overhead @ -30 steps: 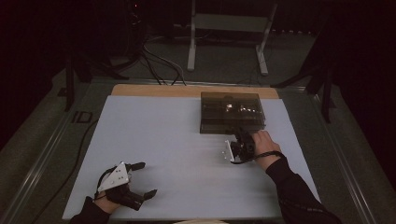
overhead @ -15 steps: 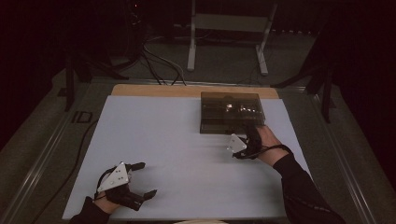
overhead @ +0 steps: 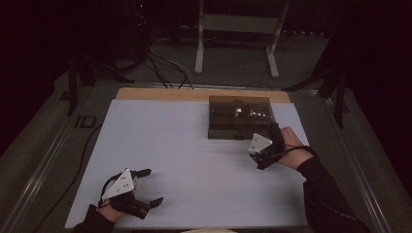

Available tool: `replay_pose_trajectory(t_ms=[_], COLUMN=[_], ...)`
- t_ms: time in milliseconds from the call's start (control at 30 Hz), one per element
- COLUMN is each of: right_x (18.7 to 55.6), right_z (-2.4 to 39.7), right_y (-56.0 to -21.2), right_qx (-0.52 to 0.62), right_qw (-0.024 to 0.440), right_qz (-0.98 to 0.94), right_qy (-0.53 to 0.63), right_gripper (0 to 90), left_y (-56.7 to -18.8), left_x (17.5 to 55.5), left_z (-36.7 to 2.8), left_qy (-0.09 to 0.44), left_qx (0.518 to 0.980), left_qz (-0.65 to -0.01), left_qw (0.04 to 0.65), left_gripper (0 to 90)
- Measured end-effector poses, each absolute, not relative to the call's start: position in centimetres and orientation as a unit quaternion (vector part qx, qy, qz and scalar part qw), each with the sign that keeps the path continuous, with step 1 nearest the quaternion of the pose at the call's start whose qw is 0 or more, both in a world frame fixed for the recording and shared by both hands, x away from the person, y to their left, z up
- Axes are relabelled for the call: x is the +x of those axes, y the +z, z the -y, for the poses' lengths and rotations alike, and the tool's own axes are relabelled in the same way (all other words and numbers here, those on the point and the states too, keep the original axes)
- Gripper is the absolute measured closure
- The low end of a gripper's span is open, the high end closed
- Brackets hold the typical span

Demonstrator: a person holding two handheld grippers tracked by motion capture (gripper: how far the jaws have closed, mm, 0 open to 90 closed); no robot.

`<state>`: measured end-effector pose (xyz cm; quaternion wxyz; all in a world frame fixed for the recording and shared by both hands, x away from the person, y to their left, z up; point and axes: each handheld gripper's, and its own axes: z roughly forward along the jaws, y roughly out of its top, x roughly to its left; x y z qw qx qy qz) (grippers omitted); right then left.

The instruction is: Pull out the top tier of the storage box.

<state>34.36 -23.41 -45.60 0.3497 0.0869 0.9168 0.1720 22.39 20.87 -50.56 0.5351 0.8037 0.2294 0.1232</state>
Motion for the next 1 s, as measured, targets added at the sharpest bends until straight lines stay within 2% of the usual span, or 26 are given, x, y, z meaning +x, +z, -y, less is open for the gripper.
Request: replay_pose_trajectory(t_ms=[133,333,533,1000], right_x=[34.9,35.5,36.1,37.3], right_z=[24.1,24.9,25.3,25.3], right_y=[-45.2,-44.5,-43.9,-42.9], right_qx=[0.087,0.086,0.096,0.083], right_qw=[0.333,0.331,0.305,0.278], right_qz=[-0.923,-0.924,-0.932,-0.943], right_qy=[0.171,0.17,0.174,0.164], right_gripper=[0.0,0.1,0.1,0.2], left_y=[-50.6,-50.6,-50.5,-50.6], left_x=[22.4,22.4,22.4,22.4], left_z=[-20.9,-20.9,-20.9,-20.9], left_qy=[0.123,0.124,0.124,0.122], left_qx=[0.804,0.803,0.804,0.803], left_qz=[-0.229,-0.23,-0.23,-0.23], left_qw=[0.535,0.535,0.535,0.535], left_gripper=[0.8,0.8,0.9,0.9])
